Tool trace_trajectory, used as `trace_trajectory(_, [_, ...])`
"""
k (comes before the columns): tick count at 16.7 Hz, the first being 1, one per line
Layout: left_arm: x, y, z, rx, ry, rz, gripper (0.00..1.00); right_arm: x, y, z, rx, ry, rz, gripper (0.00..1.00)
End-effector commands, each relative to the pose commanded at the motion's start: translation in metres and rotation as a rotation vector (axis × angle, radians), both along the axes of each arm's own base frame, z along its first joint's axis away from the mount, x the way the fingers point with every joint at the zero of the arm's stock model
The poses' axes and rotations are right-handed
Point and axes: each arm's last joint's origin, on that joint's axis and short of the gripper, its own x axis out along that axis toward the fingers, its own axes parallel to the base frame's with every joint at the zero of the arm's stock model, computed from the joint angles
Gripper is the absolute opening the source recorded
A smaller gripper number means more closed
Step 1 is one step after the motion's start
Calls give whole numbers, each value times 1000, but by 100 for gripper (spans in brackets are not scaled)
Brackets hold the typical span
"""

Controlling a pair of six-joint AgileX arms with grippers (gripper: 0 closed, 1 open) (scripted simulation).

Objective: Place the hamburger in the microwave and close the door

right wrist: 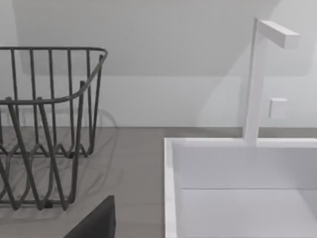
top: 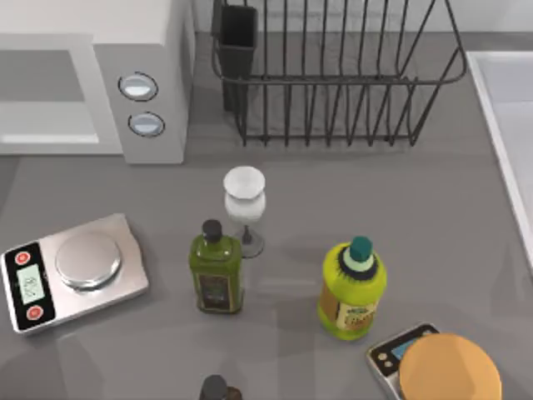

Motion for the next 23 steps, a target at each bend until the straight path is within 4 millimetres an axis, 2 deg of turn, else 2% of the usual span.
trace_trajectory(4, [7, 17, -9, -59, 114, -76, 100, 0, 0, 0, 0, 0, 0, 100])
trace_trajectory(8, [8, 18, -9, -63, 120, -81, 100, 0, 0, 0, 0, 0, 0, 100])
trace_trajectory(9, [7, 8, -10, -73, 132, -115, 100, 0, 0, 0, 0, 0, 0, 100])
trace_trajectory(12, [7, 12, -15, -65, 122, -89, 100, 0, 0, 0, 0, 0, 0, 100])
trace_trajectory(20, [10, 17, -71, -63, 120, -81, 100, 0, 0, 0, 0, 0, 0, 100])
trace_trajectory(23, [8, 17, -87, -63, 120, -81, 100, 0, 0, 0, 0, 0, 0, 100])
